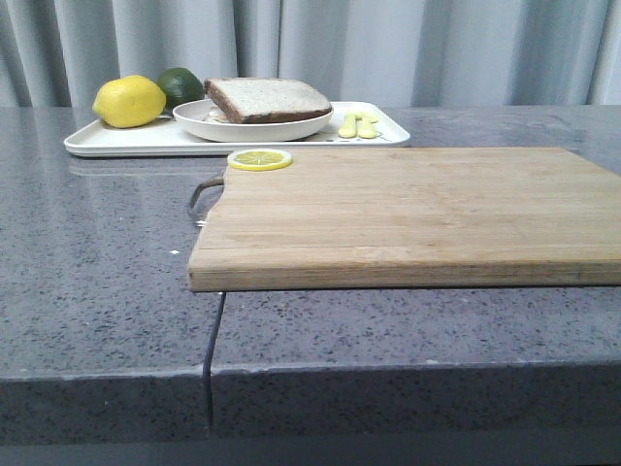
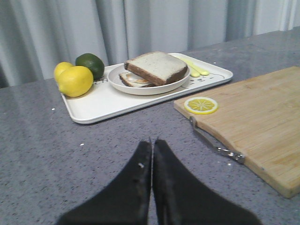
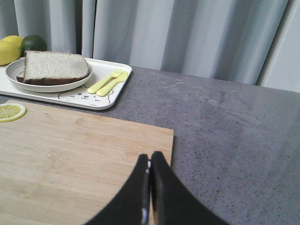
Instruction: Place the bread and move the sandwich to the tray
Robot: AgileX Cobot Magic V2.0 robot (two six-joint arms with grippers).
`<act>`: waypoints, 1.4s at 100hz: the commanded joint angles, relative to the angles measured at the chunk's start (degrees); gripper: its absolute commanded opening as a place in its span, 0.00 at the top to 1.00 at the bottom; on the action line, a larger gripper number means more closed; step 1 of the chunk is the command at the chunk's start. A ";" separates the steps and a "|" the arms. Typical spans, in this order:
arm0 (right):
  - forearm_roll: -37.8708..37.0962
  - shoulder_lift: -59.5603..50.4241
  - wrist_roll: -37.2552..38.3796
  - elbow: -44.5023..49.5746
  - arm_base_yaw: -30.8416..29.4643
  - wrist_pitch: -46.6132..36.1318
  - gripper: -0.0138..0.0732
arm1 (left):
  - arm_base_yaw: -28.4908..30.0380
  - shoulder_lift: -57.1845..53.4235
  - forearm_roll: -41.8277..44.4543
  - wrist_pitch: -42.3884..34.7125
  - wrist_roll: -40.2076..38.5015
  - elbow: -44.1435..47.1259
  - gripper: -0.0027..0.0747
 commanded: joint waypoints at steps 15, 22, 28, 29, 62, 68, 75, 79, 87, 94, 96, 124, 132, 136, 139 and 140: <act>-0.37 0.46 0.02 -1.50 -0.23 -4.36 0.98 | 8.55 -6.13 -0.27 -3.95 0.00 2.68 0.99; -0.37 0.46 0.02 -1.50 -0.23 -4.36 0.98 | 10.53 -8.28 -0.27 -3.49 0.00 4.24 0.99; -0.37 0.46 0.02 -1.50 -0.23 -4.36 0.98 | 11.76 -10.07 -0.27 -3.49 0.00 5.84 0.99; -0.37 0.46 0.02 -1.50 -0.23 -4.36 0.98 | 12.00 -10.51 -0.27 -3.49 0.00 6.03 0.99; -0.37 0.46 0.02 -1.50 -0.23 -4.36 0.98 | 15.74 -18.51 0.37 -2.39 0.00 13.45 0.99; -0.37 0.46 0.02 -1.50 -0.23 -4.36 0.98 | 16.31 -19.61 0.37 -1.88 0.00 14.28 0.99; -0.37 0.46 0.02 -1.50 -0.23 -4.36 0.98 | 16.53 -20.54 0.37 -0.27 0.00 14.58 0.99; -0.37 0.46 0.02 -1.50 -0.23 -4.36 0.98 | 16.66 -20.94 0.37 0.27 0.00 14.58 0.99; -0.37 0.46 0.02 -1.50 -0.23 -4.36 0.98 | 16.94 -21.84 0.37 1.41 0.00 14.58 0.99; -0.37 0.46 0.02 -1.50 -0.23 -4.36 0.98 | 16.94 -22.80 0.37 2.34 0.00 14.58 0.99; -0.37 0.46 0.02 -1.50 -0.23 -4.36 0.98 | 16.94 -22.80 0.37 2.33 0.00 14.58 0.99; -0.37 0.46 0.02 -1.50 -0.23 -4.36 0.98 | 16.94 -22.70 0.20 2.33 0.00 14.58 0.99; -0.37 0.46 0.02 -1.50 -0.23 -4.36 0.98 | 16.94 -22.70 0.20 2.23 0.00 14.58 0.99; -0.37 0.46 0.02 -1.50 -0.23 -4.36 0.98 | 16.94 -22.70 0.20 2.23 0.00 14.58 0.99; -0.37 0.46 0.02 -1.50 -0.23 -4.36 0.98 | 16.94 -22.70 0.20 2.23 0.00 14.58 0.99; -0.37 0.46 0.02 -1.50 -0.23 -4.36 0.98 | 16.94 -22.70 0.20 2.23 0.00 14.58 0.99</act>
